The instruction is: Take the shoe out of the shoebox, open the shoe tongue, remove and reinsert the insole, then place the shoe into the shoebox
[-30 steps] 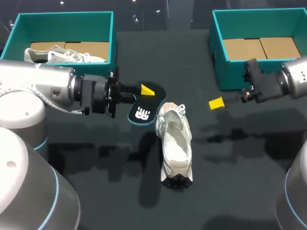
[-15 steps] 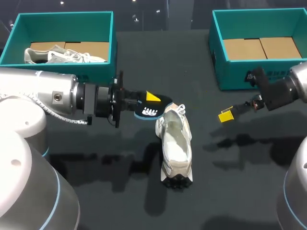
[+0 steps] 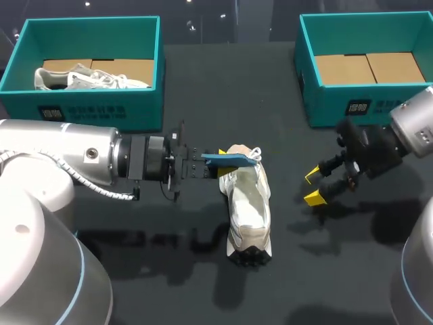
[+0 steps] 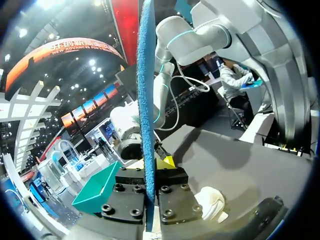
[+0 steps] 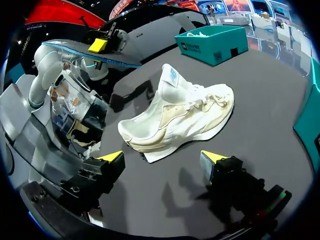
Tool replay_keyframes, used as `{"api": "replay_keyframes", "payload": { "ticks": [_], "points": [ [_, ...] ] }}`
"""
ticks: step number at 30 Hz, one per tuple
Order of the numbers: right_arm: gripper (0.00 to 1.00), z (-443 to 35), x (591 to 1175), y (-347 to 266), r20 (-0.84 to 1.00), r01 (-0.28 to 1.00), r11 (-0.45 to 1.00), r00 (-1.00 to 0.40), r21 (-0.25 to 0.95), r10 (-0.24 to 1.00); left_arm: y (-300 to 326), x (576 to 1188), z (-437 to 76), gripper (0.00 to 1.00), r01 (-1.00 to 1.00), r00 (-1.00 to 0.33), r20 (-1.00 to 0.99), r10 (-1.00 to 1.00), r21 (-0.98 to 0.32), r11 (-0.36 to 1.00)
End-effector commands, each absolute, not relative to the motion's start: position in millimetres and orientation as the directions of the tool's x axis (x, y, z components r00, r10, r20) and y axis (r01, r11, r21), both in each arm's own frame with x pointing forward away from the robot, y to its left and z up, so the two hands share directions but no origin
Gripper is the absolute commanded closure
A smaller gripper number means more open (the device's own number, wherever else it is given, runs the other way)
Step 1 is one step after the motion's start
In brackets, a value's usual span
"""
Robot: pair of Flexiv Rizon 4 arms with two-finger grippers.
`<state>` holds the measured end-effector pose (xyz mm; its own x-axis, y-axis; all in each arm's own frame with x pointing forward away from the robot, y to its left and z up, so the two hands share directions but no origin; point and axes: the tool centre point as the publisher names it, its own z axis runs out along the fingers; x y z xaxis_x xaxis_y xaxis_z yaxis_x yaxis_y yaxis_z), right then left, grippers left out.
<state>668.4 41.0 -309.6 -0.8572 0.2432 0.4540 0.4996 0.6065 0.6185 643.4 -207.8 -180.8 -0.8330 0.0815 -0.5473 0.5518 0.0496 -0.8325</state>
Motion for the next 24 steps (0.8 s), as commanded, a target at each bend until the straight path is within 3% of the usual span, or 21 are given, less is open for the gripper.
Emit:
{"api": "replay_keyframes", "payload": {
  "ticks": [1,8,18,24],
  "points": [
    [0.00,-314,670,45,0.458,0.503,0.609,-0.854,0.613,0.245,-208,641,-180,1.00,0.553,-0.833,-0.548,0.078,-0.832,0.054],
    [0.00,-314,670,45,0.458,0.503,0.609,-0.854,0.613,0.245,-211,638,-182,1.00,0.555,-0.832,-0.551,0.074,-0.830,0.063],
    [0.00,-335,649,74,0.242,0.312,0.716,-0.949,0.624,0.202,-222,615,-202,1.00,0.427,-0.904,-0.424,0.055,-0.901,0.081],
    [0.00,-335,638,73,0.184,0.292,0.737,-0.956,0.610,0.227,-222,615,-202,1.00,0.427,-0.904,-0.424,0.055,-0.901,0.081]
  ]
}}
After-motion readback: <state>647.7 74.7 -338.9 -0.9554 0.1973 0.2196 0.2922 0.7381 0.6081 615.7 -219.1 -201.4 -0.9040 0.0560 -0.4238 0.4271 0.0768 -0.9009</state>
